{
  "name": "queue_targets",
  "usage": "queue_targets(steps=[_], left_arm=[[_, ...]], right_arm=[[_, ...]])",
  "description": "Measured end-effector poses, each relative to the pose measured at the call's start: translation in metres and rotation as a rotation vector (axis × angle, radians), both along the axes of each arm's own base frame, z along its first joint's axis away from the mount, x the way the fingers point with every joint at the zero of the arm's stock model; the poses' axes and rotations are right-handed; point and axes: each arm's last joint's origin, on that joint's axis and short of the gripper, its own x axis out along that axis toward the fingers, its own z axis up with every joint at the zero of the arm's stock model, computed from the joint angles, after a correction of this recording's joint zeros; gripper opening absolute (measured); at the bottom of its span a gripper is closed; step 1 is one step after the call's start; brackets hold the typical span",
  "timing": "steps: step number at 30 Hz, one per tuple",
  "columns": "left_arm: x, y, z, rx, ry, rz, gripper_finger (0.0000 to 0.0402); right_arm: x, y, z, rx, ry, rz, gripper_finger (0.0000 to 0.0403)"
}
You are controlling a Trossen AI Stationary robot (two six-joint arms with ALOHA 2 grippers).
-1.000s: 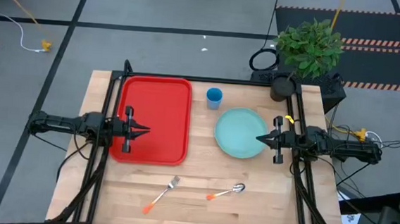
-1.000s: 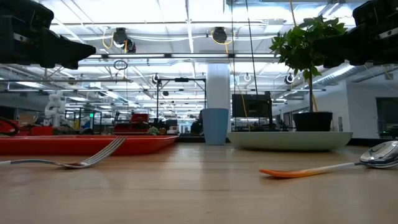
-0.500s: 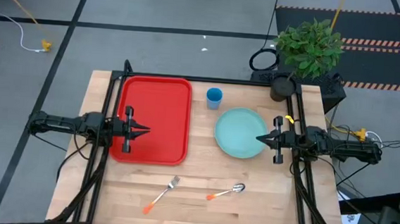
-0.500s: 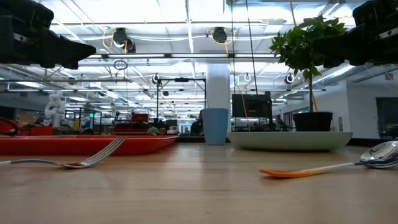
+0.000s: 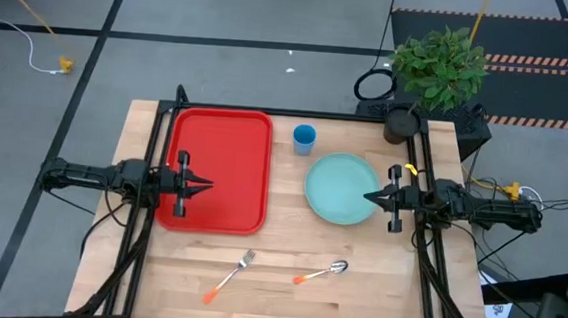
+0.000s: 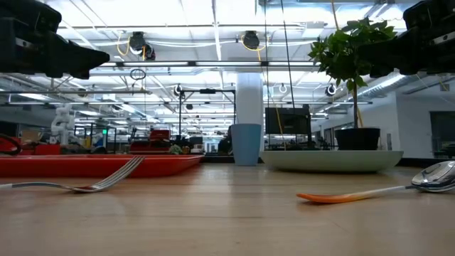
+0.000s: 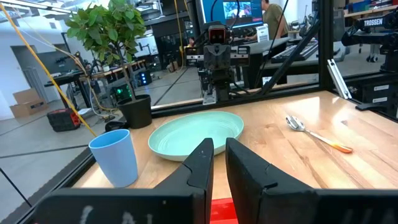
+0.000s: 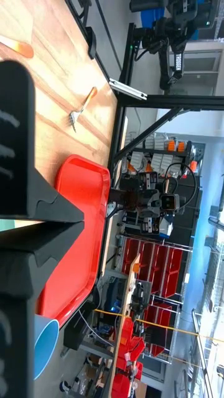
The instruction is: Pick and place plate/cup/fork/spoon on tray
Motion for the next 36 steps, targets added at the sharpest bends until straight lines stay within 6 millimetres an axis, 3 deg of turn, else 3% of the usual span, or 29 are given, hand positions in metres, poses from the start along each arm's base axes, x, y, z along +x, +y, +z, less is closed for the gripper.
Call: queue_targets(steps=[18,28,36], left_arm=[[0.0,0.0,0.0,0.0,0.0,0.0,0.0047],[0.0,0.0,0.0,0.0,0.0,0.0,0.0047],[0.0,0.0,0.0,0.0,0.0,0.0,0.0047]], right_arm=[[0.0,0.0,0.0,0.077,0.001,0.006,0.0],[0.0,0.0,0.001,-0.071,-0.013,-0.008,0.0],[-0.008,-0.005,0.033,-0.059,-0.334,-0.178,0.0]])
